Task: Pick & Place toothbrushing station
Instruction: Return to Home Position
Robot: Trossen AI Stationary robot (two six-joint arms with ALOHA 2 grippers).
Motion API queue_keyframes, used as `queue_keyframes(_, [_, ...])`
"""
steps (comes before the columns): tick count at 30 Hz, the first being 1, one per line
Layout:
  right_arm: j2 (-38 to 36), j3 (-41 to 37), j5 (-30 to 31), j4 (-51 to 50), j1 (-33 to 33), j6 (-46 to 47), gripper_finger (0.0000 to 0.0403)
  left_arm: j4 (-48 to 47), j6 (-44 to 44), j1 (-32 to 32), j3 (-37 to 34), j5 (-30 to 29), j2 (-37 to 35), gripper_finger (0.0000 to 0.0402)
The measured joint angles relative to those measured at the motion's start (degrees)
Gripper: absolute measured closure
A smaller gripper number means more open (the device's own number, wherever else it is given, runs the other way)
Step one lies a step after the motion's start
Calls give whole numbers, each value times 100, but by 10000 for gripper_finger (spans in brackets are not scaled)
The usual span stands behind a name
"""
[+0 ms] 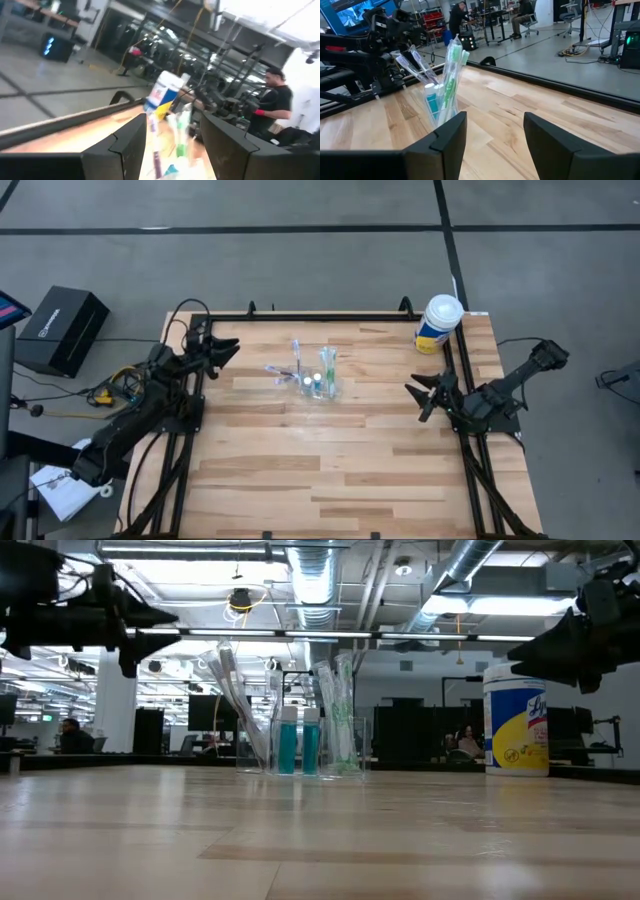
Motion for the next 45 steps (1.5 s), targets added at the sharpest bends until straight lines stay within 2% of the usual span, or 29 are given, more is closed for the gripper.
queue_keyframes(5, [0, 0, -6, 3, -259, 0, 215, -14, 0, -845, 0, -26, -745, 219])
queue_keyframes(11, [-191, -9, -11, 187, -1292, 0, 214, 92, 1, -1861, 0, 6, -1670, 219])
queue_keyframes(22, [-299, -9, -9, 629, -3929, 0, 213, 118, 2, -3941, 0, 24, -1876, 219])
queue_keyframes(26, [-300, -9, -3, 1103, -4544, 0, 216, 108, 2, -4413, 0, 47, -1823, 219])
queue_keyframes(30, [-295, -8, -2, 1036, -4590, 0, 216, -222, -2, -4573, -2, 61, -1496, 219])
queue_keyframes(33, [-275, -9, -4, 944, -4438, 0, 214, -94, 2, -4573, 0, 60, -1178, 219])
queue_keyframes(39, [-211, -8, -6, 145, -4231, -1, 215, -143, 0, -4566, 0, 63, -552, 219])
queue_keyframes(42, [-214, -8, 3, 200, -4157, 0, 217, -46, 4, -4566, 0, 63, -402, 219])
queue_keyframes(45, [-214, -8, 7, 494, -3799, 0, 218, -50, 1, -4510, 0, 66, -300, 219])
